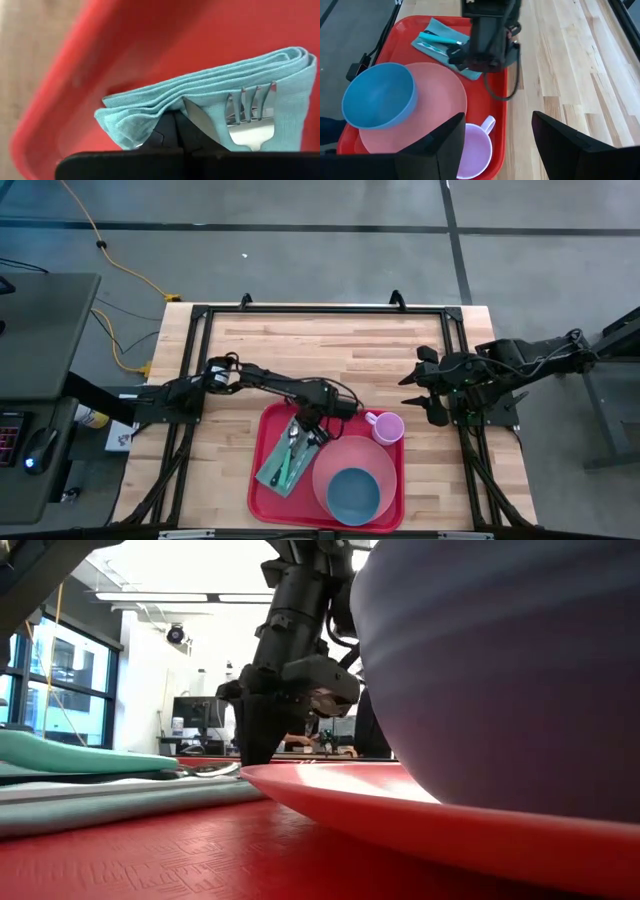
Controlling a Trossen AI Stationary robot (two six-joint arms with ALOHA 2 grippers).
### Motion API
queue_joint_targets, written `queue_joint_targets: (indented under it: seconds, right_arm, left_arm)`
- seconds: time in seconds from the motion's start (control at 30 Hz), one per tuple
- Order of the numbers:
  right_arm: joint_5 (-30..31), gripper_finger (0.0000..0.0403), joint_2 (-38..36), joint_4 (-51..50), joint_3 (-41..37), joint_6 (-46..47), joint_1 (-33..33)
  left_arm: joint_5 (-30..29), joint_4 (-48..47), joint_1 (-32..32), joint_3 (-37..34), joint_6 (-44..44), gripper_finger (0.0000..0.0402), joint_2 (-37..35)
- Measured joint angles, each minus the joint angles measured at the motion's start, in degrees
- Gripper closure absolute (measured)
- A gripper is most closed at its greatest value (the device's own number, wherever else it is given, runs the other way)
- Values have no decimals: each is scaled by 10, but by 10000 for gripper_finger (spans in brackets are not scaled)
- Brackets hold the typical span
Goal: Set up tray
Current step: Adjust the blue napkin on the red tray, then adjust the blue spoon on the blue napkin
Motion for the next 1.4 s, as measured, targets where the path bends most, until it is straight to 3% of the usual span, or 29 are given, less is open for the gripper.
queue_joint_targets:
  seconds: [0.53,0.83,1.03,1.13,1.27,1.4]
  right_arm:
    - [-4,194,0,-14,0,4,0]
    - [6,194,0,-13,0,0,0]
    - [25,199,0,5,0,4,0]
    - [26,216,0,30,0,5,0]
    - [-9,254,10,89,0,4,0]
    - [-37,318,42,139,0,4,0]
  left_arm:
    - [-36,-37,32,5,-19,385,-10]
    - [-69,-59,23,114,27,361,-31]
    - [-168,-99,25,246,67,370,-42]
    - [-244,-177,29,318,92,374,-49]
    - [-310,-183,37,284,124,371,-125]
    - [-397,-183,28,282,156,357,-206]
